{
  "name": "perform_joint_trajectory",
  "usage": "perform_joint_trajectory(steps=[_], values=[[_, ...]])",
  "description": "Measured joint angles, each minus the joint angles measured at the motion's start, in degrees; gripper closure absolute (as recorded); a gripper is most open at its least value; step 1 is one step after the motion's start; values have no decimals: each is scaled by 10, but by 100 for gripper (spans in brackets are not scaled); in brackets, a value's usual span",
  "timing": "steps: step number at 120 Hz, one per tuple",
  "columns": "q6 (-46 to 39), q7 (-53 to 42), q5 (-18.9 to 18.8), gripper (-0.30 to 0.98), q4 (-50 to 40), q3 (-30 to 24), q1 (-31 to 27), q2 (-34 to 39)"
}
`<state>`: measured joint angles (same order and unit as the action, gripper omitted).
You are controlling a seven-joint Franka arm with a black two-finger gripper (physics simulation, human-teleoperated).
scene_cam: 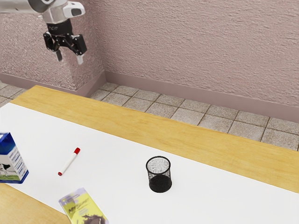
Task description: Put the marker into the pen holder.
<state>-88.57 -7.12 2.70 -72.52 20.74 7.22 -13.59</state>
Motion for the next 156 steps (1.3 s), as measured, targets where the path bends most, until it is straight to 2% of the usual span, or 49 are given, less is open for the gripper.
perform_joint_trajectory(steps=[19, 49, 65, 91, 105, 126, 156], values=[[-1, -23, 1, 2, 6, -3, 1, -9], [-89, -48, 21, 2, 17, -9, -3, -190], [-119, -62, 29, 2, 1, -12, -24, -235], [-147, -81, 56, 2, -81, -30, -54, -214], [-167, -91, 53, 2, -100, -28, -64, -210], [-233, -106, 51, 2, -244, -27, -69, -145], [-308, -125, 53, 2, -332, -25, -73, -135]])
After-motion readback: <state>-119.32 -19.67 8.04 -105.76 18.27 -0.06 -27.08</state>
